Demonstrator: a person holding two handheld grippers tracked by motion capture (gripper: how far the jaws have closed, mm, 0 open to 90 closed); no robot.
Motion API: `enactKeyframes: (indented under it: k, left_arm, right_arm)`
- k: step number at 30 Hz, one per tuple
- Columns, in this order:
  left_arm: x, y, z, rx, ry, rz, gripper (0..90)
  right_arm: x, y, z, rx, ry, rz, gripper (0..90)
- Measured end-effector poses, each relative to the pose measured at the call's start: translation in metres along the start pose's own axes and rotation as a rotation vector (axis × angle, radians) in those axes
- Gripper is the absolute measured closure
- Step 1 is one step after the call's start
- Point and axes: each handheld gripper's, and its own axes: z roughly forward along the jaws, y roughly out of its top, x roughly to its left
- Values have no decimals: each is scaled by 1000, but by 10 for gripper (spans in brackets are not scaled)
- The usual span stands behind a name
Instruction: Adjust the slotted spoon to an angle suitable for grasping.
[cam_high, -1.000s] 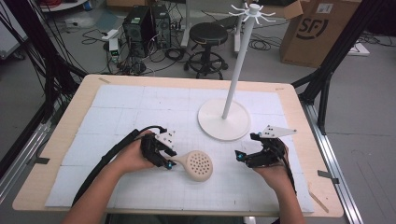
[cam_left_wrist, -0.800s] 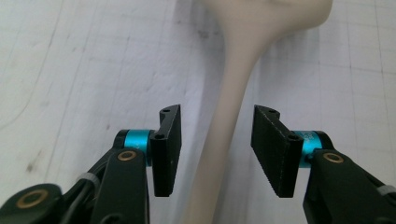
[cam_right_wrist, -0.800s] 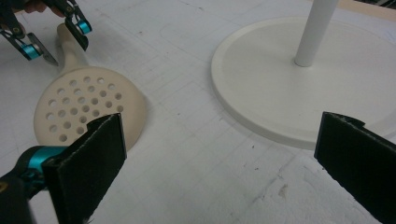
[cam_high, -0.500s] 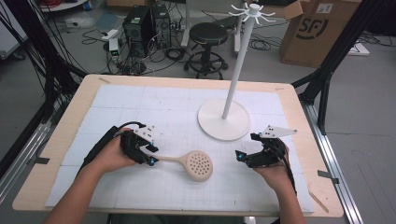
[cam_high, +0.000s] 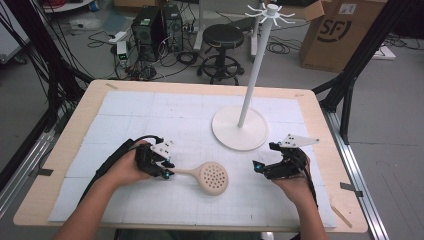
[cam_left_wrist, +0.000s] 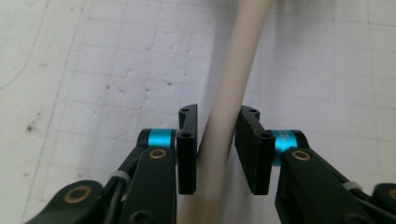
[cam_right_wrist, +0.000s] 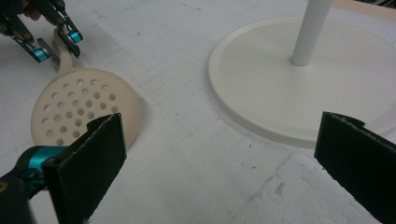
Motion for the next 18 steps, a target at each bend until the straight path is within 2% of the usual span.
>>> enactKeyframes:
  k: [5, 10, 18]
  left_arm:
    - [-2, 7, 4, 2, -5, 13, 724]
    - [-3, 26, 14, 0, -29, 24, 734]
    - [-4, 50, 27, -9, -40, 56, 749]
  right_arm:
    - [0, 0, 0, -2, 0, 0, 8]
    - [0, 0, -1, -4, 0, 0, 8]
    - [-2, 0, -4, -15, -4, 4, 8]
